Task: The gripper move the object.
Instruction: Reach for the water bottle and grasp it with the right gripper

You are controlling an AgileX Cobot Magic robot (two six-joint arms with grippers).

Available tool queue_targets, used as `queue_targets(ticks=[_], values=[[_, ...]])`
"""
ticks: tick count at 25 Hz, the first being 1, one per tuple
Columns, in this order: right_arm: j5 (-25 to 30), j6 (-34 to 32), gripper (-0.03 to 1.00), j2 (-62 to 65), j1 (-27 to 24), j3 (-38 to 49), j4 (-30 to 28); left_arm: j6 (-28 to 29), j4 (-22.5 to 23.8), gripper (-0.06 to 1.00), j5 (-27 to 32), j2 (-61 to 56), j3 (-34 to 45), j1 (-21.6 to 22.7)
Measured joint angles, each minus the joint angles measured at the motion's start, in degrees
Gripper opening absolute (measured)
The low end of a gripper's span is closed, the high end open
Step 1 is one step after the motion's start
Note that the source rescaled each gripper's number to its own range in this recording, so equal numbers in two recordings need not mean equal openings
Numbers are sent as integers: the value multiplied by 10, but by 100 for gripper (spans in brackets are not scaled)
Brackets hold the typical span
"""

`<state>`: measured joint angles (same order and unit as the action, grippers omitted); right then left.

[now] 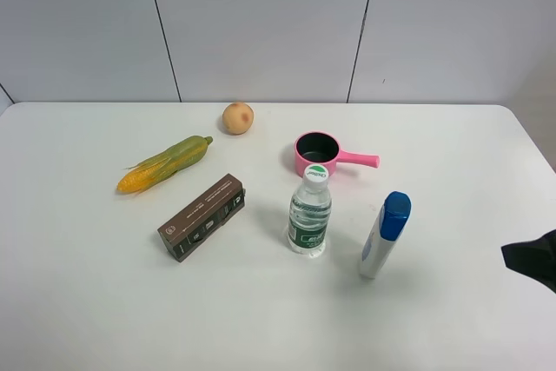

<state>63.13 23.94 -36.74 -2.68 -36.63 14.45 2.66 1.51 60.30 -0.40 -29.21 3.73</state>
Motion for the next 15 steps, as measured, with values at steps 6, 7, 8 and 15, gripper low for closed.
queue_targets(ticks=[6,7,8,15], values=[[0,4,75,-35,0,-10,15,0,0,100,0,0,0,0],[3,4,75,-42,0,-15,15,0,0,100,0,0,0,0],[8,4,75,-50,0,-23,16,0,0,100,0,0,0,0],[46,6,75,-118,0,-119,25,0,-1,100,0,0,0,0]])
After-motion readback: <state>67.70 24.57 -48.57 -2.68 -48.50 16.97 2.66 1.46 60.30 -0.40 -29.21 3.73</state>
